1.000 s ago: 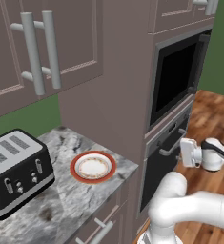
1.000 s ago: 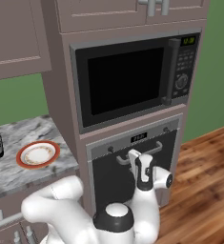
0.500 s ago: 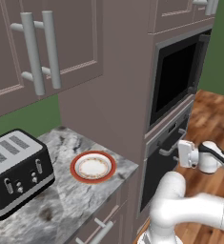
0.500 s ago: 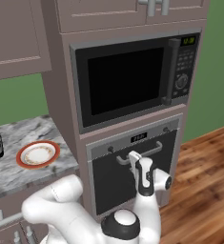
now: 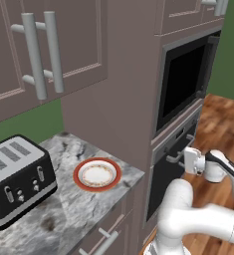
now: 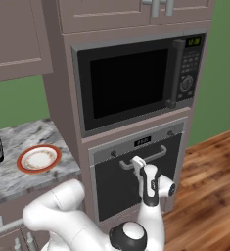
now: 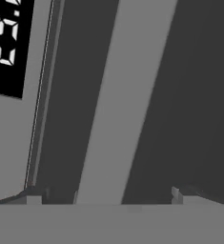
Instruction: Take the baked cake out of the oven and place it on the plate for cooling. Then close the oven door.
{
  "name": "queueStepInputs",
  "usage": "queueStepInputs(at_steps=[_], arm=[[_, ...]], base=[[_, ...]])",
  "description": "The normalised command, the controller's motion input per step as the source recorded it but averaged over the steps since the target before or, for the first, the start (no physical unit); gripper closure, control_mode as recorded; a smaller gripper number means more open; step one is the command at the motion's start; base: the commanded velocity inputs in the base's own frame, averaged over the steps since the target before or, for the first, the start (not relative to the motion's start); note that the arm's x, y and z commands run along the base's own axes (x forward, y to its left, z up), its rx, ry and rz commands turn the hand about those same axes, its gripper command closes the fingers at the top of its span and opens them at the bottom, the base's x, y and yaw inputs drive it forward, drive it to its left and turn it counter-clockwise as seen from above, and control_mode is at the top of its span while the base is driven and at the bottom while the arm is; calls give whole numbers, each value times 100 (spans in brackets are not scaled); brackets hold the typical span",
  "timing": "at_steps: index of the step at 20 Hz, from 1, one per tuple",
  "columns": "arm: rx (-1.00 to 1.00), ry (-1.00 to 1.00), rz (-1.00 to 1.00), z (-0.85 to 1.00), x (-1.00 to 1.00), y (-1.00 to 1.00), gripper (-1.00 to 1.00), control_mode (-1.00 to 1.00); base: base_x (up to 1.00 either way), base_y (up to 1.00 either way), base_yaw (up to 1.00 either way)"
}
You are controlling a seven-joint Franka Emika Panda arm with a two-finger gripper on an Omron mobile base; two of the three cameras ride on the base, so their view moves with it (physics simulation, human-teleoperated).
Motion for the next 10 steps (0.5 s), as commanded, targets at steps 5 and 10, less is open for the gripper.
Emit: queueStepInputs(at_steps=[5,10], arm=[[0,-10,0,-5,20,0,-100,-100],[0,-7,0,-8,24,0,-100,-100]], base=[[0,0,0],[0,0,0]])
